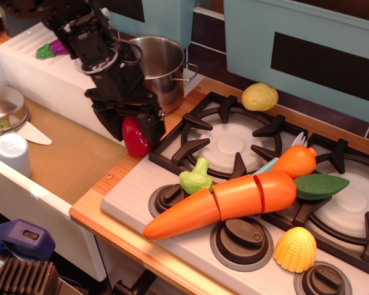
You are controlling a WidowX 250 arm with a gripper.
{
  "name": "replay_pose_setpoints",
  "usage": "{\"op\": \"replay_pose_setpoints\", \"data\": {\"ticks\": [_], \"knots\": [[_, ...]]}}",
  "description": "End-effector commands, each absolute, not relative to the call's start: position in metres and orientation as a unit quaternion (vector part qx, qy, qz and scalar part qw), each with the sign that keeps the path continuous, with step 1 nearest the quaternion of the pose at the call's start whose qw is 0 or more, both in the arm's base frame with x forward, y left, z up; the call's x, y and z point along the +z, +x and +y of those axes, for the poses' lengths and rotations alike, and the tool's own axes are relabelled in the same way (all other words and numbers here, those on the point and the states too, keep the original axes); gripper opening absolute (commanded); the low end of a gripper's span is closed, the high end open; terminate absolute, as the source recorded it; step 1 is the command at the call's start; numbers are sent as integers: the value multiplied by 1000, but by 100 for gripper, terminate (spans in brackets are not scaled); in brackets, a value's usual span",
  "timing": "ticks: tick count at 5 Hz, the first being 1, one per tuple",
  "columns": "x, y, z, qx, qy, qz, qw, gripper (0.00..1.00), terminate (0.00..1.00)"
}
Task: Put sweet potato in pot
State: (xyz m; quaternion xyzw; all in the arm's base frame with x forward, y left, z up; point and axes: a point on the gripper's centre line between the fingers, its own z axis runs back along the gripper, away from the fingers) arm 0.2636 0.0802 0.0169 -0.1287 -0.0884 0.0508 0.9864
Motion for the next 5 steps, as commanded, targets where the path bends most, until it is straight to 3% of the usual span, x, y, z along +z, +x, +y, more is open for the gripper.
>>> {"op": "replay_pose_setpoints", "data": {"ticks": [1, 3, 4, 5], "knots": [[27, 274, 84, 35, -121, -106, 986, 0, 0], [98, 273, 101, 21, -33, -42, 998, 0, 0], [122, 272, 112, 6, 17, -30, 999, 0, 0], [137, 290, 128, -37, 60, -48, 996, 0, 0]]}}
